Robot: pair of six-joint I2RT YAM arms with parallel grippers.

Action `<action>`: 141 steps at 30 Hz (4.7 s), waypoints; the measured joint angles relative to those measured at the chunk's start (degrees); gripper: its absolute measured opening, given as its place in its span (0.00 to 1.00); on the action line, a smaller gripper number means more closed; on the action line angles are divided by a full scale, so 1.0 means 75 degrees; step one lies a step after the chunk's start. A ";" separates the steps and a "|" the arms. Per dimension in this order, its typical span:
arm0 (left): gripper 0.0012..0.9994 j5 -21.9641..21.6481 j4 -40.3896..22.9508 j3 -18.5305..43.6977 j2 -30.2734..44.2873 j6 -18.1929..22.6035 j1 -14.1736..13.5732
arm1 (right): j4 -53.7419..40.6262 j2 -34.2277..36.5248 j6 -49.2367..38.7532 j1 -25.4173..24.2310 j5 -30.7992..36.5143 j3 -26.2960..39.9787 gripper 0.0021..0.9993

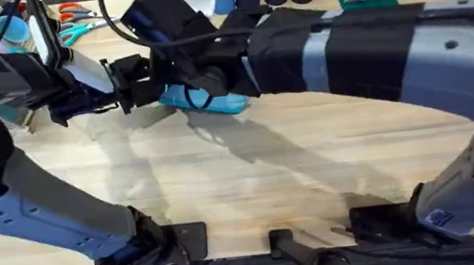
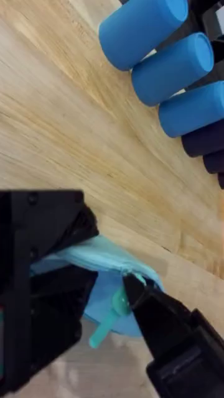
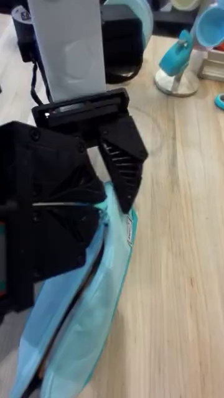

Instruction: Unzip the bag, pick up the pens from the table one at a time and place them inside, then zip the bag closed.

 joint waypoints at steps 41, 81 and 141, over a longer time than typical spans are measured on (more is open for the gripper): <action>0.04 -0.0136 -0.0015 0.0000 0.0000 0.0002 -0.0050 | -0.1434 -0.0321 -0.0446 -0.0415 0.0309 0.0003 0.03; 0.04 -0.0162 -0.0009 0.0000 0.0000 0.0002 -0.0093 | -0.3448 -0.1042 -0.2742 -0.1015 0.1265 0.0017 0.03; 0.04 -0.0162 -0.0016 0.0000 0.0000 0.0002 -0.0085 | -0.3391 -0.2192 -0.2766 0.0981 0.1230 0.0017 1.00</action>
